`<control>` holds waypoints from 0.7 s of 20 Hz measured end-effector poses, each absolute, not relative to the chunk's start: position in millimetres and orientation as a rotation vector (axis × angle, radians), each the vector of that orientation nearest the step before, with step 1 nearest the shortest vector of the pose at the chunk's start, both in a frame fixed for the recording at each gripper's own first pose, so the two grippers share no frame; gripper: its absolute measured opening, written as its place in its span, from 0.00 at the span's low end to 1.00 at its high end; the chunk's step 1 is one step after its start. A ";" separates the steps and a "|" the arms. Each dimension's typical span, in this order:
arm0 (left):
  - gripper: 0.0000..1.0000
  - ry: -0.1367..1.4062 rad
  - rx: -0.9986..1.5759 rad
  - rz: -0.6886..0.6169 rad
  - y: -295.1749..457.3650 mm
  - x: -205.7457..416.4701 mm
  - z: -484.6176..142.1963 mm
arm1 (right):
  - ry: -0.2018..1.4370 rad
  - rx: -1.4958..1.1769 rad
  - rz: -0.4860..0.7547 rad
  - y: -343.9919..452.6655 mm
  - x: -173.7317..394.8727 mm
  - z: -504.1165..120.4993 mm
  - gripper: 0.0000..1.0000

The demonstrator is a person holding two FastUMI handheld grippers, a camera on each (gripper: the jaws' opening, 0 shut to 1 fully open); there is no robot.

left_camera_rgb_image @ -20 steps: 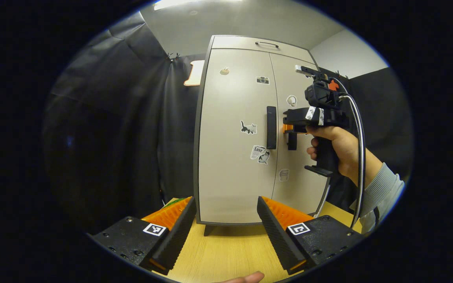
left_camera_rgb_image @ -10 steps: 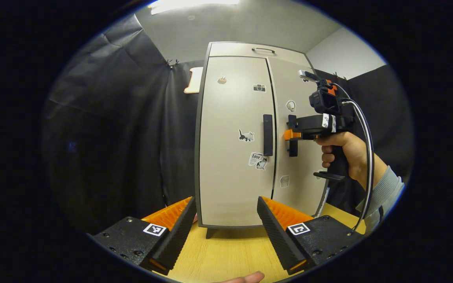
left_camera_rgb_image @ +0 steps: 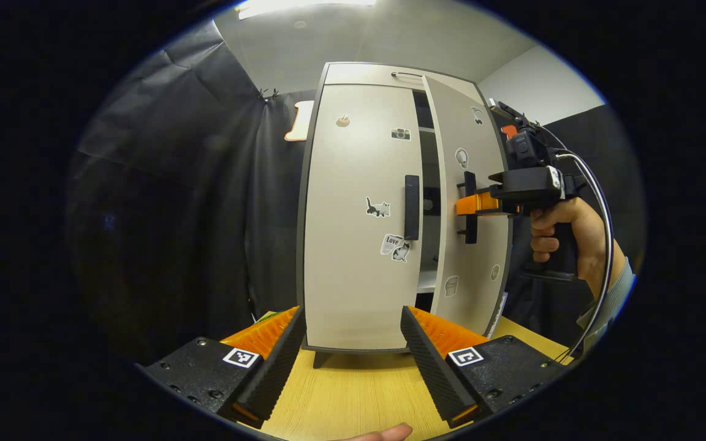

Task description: Open the right door of the double-door shoe cabinet with the right hand, and open the left door with the left hand.

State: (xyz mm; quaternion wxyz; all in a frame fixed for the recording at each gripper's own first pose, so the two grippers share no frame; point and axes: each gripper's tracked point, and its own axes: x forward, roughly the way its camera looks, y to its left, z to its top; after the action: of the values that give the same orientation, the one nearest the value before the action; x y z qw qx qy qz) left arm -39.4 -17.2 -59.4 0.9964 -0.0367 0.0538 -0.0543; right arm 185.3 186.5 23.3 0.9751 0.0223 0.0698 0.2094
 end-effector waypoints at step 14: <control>0.96 0.107 -0.069 -0.143 -21.5 -42.3 -63.5 | 0.148 0.027 0.469 159.5 167.0 30.2 0.18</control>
State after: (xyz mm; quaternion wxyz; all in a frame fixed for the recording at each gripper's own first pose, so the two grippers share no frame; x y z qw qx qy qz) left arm -42.3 -21.5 -63.5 0.9954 -0.0346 0.0537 -0.0714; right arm 167.0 159.5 30.2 0.9698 0.0133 0.0733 0.2322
